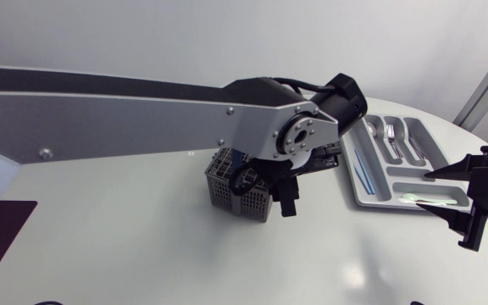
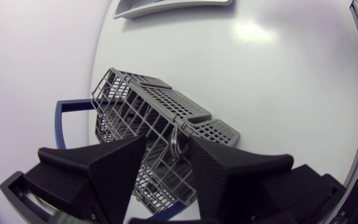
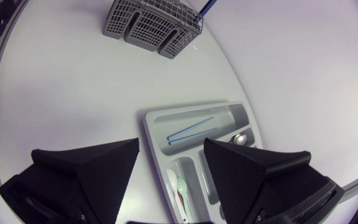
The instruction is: Unload the cutlery basket into the drawer organizer.
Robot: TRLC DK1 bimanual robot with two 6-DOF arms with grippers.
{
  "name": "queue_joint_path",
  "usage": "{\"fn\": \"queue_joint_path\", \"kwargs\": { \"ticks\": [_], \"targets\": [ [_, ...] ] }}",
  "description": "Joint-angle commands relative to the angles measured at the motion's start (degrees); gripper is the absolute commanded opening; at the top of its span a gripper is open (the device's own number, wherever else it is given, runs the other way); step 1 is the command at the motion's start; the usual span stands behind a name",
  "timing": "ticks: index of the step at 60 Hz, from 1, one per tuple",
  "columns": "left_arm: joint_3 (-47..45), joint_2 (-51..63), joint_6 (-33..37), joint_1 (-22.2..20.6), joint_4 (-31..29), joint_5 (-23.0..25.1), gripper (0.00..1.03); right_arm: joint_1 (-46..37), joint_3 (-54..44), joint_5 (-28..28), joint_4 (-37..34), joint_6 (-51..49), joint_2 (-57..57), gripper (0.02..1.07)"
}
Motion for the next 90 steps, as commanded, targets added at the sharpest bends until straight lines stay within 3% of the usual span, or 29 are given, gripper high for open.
{"fn": "queue_joint_path", "kwargs": {
  "ticks": [1, 5, 13, 79, 90],
  "targets": [
    [1.6, 1.2, -0.8, -0.2, -0.2, -0.8, 0.31, 0.5, -2.0, -0.6, -0.9, 0.7, -1.2, 0.78],
    [1.8, 1.2, -1.1, -0.2, -0.3, -0.8, 0.16, 0.5, -2.0, -0.6, -1.2, 0.7, -1.7, 0.78],
    [1.8, 1.1, -1.5, -0.2, -0.9, -0.8, 0.13, 0.6, -2.0, -0.9, -1.4, 1.1, -2.1, 0.78],
    [2.5, -1.9, -2.2, 0.0, -2.5, -0.7, 0.13, 4.8, -4.9, -0.9, -1.9, 5.0, -7.0, 0.80],
    [7.8, -1.4, -3.1, 0.5, -7.7, 2.5, 0.13, 4.8, -5.2, -0.5, -1.9, 4.9, -7.5, 0.81]
  ]
}}
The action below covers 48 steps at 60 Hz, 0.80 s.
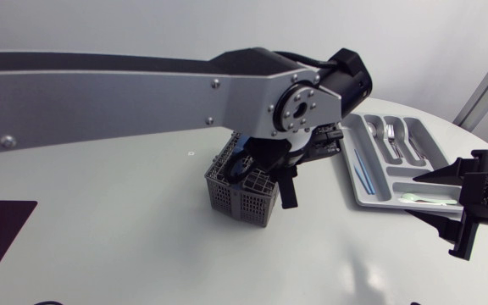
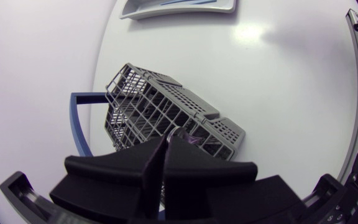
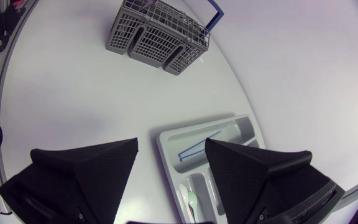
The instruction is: Unload the cutlery basket into the drawer organizer.
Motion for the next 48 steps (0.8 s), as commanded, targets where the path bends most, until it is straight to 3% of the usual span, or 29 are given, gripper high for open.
{"fn": "queue_joint_path", "kwargs": {
  "ticks": [1, 48],
  "targets": [
    [4.2, 0.5, -1.5, 0.4, -2.0, 1.5, 0.13, 0.3, -1.7, -0.2, -0.4, 0.6, -0.7, 0.81],
    [6.9, -0.8, -1.8, 0.5, -4.7, 1.7, 0.13, 2.9, -2.0, -0.1, -1.3, 3.4, -3.4, 0.81]
  ]
}}
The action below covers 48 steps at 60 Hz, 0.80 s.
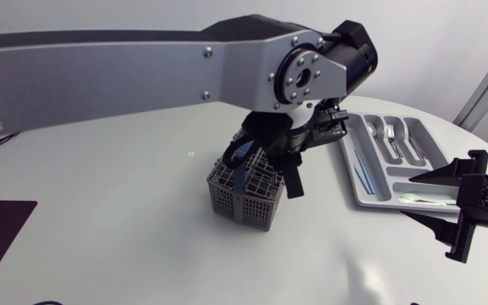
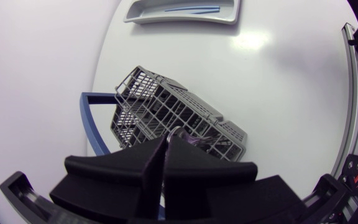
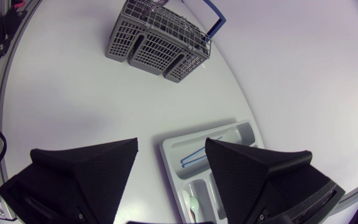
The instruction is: Unload the cutlery basket into the drawer organizer.
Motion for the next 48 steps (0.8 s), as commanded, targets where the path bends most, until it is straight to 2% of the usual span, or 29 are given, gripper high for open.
{"fn": "queue_joint_path", "kwargs": {
  "ticks": [1, 17, 35, 48],
  "targets": [
    [1.7, -1.4, -0.3, -0.1, -0.4, -0.9, 0.13, 0.8, -0.9, -0.2, -0.9, 1.6, -0.4, 0.81],
    [0.9, -4.6, 0.1, -1.4, -0.1, -4.6, 0.13, 2.1, -0.5, 0.2, -1.0, 3.3, -1.9, 0.82],
    [-8.3, -10.1, 2.5, -4.9, 10.0, -10.1, 0.13, 2.7, -0.9, 0.3, -1.5, 3.6, -3.1, 0.83],
    [-12.8, -11.3, 5.6, -6.5, 15.2, -15.0, 0.13, 3.4, -1.1, 0.4, -1.6, 4.3, -4.0, 0.83]
  ]
}}
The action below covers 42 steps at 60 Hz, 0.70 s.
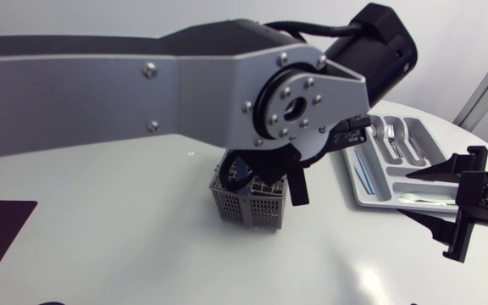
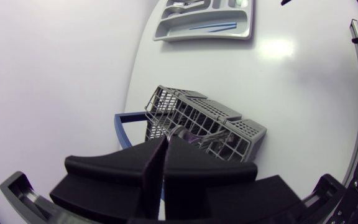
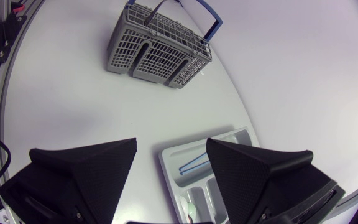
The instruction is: Unload the cutlery basket into the drawer organizer.
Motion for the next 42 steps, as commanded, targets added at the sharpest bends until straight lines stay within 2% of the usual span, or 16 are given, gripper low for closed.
{"fn": "queue_joint_path", "kwargs": {
  "ticks": [1, 23, 36, 42],
  "targets": [
    [-2.3, -2.5, 2.1, -0.7, 2.9, -3.0, 0.13, 0.6, -1.2, 0.1, -1.0, 1.3, -0.7, 0.83],
    [-8.0, -3.5, 9.2, -2.5, 12.5, -7.9, 0.13, 0.7, -1.9, 0.2, -1.0, 1.3, -1.3, 0.83],
    [-9.1, -3.9, 9.6, -2.7, 13.0, -8.0, 0.14, 1.0, -2.5, 0.2, -0.8, 1.4, -1.4, 0.83],
    [-10.7, -3.2, 9.7, -2.2, 15.4, -7.9, 0.16, 1.0, -2.7, 0.2, -0.6, 1.4, -1.5, 0.83]
  ]
}}
